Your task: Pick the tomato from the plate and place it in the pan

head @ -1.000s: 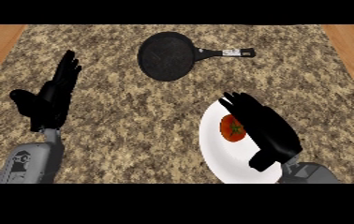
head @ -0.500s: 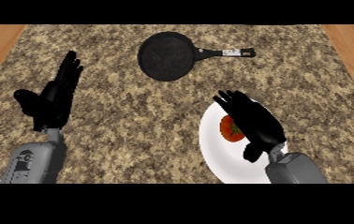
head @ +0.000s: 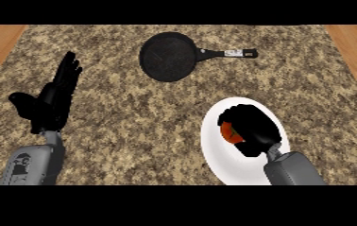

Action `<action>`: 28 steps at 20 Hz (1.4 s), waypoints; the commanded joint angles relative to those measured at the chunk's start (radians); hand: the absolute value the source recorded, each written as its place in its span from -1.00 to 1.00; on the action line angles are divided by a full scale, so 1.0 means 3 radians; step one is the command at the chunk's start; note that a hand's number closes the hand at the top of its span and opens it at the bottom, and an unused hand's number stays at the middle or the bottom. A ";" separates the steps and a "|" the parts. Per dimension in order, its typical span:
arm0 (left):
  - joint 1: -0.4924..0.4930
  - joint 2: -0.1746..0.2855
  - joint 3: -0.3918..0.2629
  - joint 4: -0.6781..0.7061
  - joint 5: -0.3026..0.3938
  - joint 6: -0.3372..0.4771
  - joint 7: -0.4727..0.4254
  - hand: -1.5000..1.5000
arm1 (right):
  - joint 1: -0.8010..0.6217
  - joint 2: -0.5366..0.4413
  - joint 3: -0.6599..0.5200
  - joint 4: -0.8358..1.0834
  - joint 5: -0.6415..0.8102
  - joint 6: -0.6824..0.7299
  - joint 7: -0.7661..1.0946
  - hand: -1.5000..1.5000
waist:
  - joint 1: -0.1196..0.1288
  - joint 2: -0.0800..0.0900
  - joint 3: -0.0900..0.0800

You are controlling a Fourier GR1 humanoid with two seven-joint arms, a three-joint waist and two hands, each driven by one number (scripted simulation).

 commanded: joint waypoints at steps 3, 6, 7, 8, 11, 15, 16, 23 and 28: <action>-0.0001 -0.0011 0.0019 -0.0087 0.0024 -0.0061 0.0111 0.00 | 0.0025 0.0115 0.0042 0.0194 0.0188 -0.0233 -0.0217 1.00 | -0.0005 0.0001 0.0001; -0.0025 -0.0099 -0.0028 0.0081 -0.0056 -0.0011 -0.0085 0.00 | 0.0006 -0.0021 -0.0120 0.0128 0.0123 -0.0194 -0.0396 1.00 | -0.0011 0.0001 0.0001; -0.0176 0.0034 0.0064 0.0048 -0.0053 -0.0010 0.0163 0.00 | 0.0079 0.0044 -0.0060 0.0050 0.0201 -0.0204 -0.0288 1.00 | -0.0013 0.0000 0.0001; -0.0105 0.0104 0.0162 -0.0071 0.0082 -0.0117 0.0164 0.00 | -0.0206 0.0182 -0.0112 0.0399 0.0231 -0.0312 -0.0304 1.00 | 0.0002 0.0002 0.0001; -0.0039 -0.0001 0.0004 -0.0126 -0.0004 -0.0061 0.0212 0.00 | 0.0039 0.0675 0.0662 0.0145 0.0318 -0.0196 0.0599 1.00 | 0.0038 -0.0004 0.0001; -0.0114 -0.0062 -0.0043 0.0049 -0.0009 -0.0102 0.0020 0.00 | -0.0148 0.0688 0.1227 0.0185 -0.0147 0.0178 0.1313 1.00 | 0.0268 0.0041 -0.0008; -0.0136 -0.0062 -0.0101 0.0022 -0.0020 -0.0144 0.0061 0.00 | -0.0218 0.0690 0.1360 0.0092 -0.0241 0.0097 0.1497 1.00 | 0.0281 0.0026 -0.0001; -0.0102 -0.0094 -0.0117 0.0031 -0.0042 -0.0110 0.0090 0.00 | -0.0772 0.0698 0.1920 -0.0428 -0.0549 -0.0873 0.2675 1.00 | 0.0284 -0.0005 0.0001; -0.0228 -0.0101 -0.0119 0.0085 -0.0075 -0.0076 0.0085 0.00 | -0.1553 0.0700 0.1937 -0.0385 -0.0811 -0.1272 0.3365 1.00 | 0.0266 0.0007 -0.0005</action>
